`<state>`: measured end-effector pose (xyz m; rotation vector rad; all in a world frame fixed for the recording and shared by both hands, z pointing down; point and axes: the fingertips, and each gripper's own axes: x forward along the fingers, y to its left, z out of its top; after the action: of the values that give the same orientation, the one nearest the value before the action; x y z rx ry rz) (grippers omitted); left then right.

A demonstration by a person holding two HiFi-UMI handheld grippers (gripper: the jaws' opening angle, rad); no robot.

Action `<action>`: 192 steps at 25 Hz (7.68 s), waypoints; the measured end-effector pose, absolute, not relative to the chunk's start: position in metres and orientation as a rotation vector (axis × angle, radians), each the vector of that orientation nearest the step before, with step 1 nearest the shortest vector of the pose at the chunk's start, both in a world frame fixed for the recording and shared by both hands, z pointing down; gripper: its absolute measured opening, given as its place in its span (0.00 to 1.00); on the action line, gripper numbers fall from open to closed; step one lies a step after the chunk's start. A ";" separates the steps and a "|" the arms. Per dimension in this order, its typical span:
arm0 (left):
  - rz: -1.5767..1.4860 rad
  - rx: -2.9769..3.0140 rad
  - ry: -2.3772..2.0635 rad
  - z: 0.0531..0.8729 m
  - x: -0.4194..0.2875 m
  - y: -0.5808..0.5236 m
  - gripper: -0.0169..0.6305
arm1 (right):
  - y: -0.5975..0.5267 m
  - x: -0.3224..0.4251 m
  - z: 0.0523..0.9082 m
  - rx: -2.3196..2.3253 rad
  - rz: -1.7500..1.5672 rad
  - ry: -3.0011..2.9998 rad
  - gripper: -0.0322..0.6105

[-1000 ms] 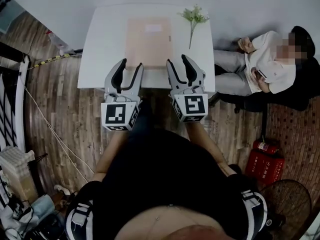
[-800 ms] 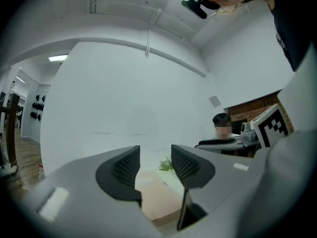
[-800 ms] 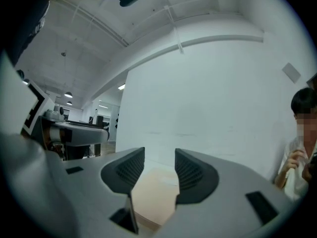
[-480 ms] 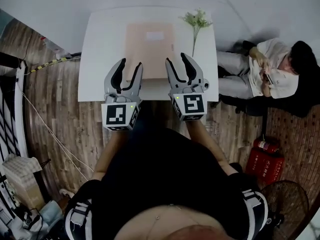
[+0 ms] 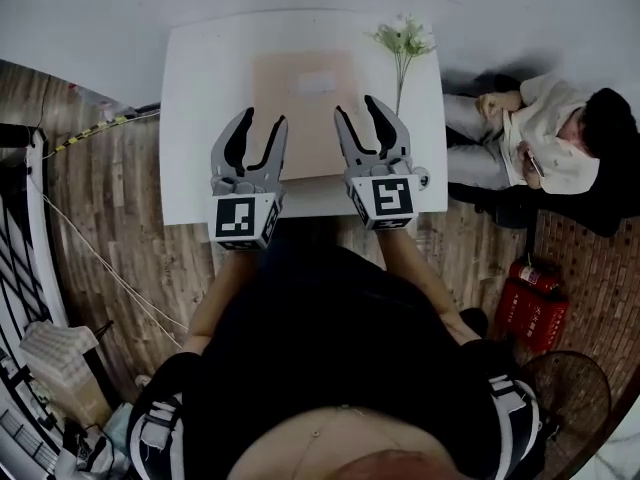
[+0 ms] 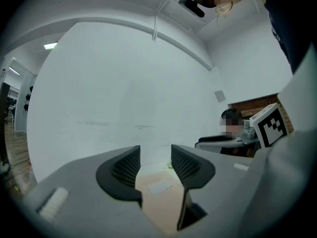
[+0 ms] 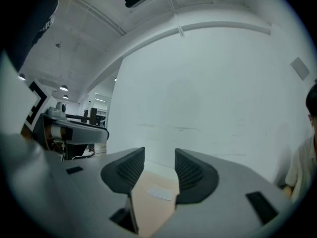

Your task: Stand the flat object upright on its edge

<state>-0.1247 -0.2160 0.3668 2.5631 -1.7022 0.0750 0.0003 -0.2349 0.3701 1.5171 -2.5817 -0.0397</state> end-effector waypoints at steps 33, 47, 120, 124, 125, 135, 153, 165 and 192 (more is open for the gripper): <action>0.318 2.296 -1.378 0.503 -0.138 -0.308 0.39 | -0.319 0.017 0.494 1.433 0.346 -2.368 0.37; 0.400 2.050 -1.252 0.562 -0.139 -0.285 0.48 | -0.307 0.032 0.550 1.206 0.595 -2.331 0.45; 0.388 1.808 -0.964 0.599 -0.144 -0.274 0.54 | -0.292 0.038 0.596 0.936 1.295 -2.171 0.46; 0.392 1.842 -0.985 0.588 -0.143 -0.277 0.54 | -0.296 0.038 0.583 0.946 1.233 -2.193 0.46; 0.391 1.850 -0.988 0.585 -0.142 -0.277 0.54 | -0.298 0.038 0.579 0.952 1.216 -2.200 0.46; 0.358 1.963 -1.057 0.553 -0.132 -0.291 0.54 | -0.315 0.048 0.540 1.003 1.089 -2.306 0.45; 0.316 2.190 -1.246 0.513 -0.125 -0.302 0.54 | -0.325 0.055 0.501 1.025 0.822 -2.498 0.45; 0.293 2.326 -1.359 0.506 -0.123 -0.288 0.53 | -0.311 0.056 0.487 1.052 0.510 -2.563 0.44; 0.319 2.464 -1.460 0.501 -0.123 -0.281 0.53 | -0.299 0.055 0.486 1.130 0.288 -2.619 0.43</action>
<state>-0.1232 -0.2810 0.5012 2.4638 -1.4602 0.3194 0.0550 -0.2990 0.4858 1.1304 -2.6193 0.2877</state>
